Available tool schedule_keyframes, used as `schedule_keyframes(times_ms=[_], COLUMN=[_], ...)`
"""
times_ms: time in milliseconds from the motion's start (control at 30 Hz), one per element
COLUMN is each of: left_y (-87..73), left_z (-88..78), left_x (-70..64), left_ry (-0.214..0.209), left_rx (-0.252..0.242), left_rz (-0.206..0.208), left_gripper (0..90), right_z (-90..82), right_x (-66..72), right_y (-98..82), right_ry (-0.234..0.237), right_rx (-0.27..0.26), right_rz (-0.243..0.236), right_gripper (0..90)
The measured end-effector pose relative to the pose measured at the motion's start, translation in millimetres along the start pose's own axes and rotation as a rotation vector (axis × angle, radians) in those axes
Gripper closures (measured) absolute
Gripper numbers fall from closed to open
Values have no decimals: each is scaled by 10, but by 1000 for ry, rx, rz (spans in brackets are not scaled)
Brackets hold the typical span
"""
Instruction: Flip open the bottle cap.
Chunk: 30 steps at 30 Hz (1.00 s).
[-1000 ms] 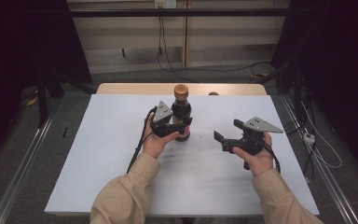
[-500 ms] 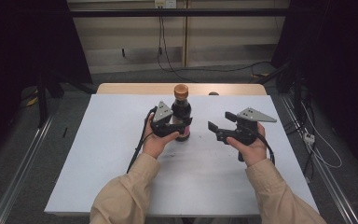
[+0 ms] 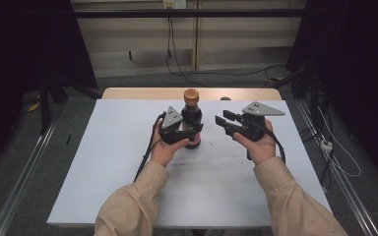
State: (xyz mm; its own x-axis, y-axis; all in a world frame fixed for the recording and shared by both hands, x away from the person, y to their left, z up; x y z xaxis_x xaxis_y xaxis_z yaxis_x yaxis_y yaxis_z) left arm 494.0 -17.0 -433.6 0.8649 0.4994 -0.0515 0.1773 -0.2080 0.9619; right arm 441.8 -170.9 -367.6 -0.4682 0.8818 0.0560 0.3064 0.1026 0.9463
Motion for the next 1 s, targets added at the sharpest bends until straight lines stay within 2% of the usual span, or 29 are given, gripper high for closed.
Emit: schedule_keyframes(times_ms=[133,367,567,833,1000], left_y=[-1,-4,-2,-2,-2], left_z=[0,-3,0,-1,-3], left_x=[2,8,4,3,4], left_ry=[-1,-2,-2,-3,-4], left_rx=[0,-1,-5,-4,-2], left_rz=[1,7,4,4,5], left_gripper=[301,301,301,301,301], right_z=[40,79,114,179,233], right_x=[42,88,114,209,241], right_y=[48,154,253,333,384], right_ry=[27,51,56,70,68], right_rx=[4,-2,2,23,29], right_rz=[-22,-29,-42,-90,-104], right_gripper=[763,898,900,900,900])
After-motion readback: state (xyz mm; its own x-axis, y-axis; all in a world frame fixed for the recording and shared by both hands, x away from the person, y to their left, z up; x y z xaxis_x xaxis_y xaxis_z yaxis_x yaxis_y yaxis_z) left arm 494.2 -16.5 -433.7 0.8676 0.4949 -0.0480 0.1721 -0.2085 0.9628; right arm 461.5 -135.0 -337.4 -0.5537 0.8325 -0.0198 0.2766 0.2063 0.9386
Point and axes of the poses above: each handheld gripper's, and its own axes: z roughly forward along the jaws, y roughly out of its top, x roughly to its left, the point moved 7 cm from there along z, roughly forward along the jaws, and after that the axes turned 8 degrees about -y, right-handed, at the moved point
